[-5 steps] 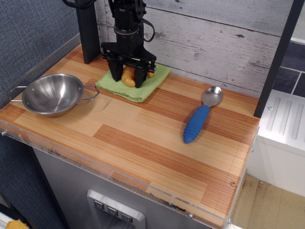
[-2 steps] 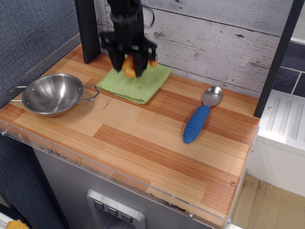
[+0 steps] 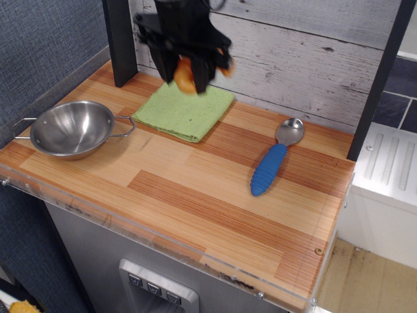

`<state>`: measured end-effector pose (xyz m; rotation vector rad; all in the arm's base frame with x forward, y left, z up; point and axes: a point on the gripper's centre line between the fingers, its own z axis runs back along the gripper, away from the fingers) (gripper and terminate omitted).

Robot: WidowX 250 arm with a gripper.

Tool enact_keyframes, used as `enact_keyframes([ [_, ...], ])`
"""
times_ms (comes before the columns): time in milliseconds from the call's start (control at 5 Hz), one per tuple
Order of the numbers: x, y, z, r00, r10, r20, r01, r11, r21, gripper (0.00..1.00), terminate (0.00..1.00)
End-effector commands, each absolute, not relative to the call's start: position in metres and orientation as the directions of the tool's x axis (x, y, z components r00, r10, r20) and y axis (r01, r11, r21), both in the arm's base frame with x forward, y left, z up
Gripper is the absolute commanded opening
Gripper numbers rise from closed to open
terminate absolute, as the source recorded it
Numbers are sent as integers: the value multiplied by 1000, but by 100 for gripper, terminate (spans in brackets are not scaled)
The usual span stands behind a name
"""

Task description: Put the croissant in front of the spoon.

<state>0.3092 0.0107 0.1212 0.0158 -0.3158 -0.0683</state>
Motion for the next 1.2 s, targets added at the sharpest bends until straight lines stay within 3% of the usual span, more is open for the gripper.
enact_keyframes([
  [0,242,-60,95,943,-230,242,227,973,43,0,0],
  [200,240,-72,75,948,-244,203,240,970,45,0,0],
  [600,263,-74,48,963,-213,164,210,977,36,0,0],
  [800,266,-75,39,964,-230,136,229,973,29,100,0],
  [1000,267,-79,38,962,-239,134,240,971,12,100,0],
])
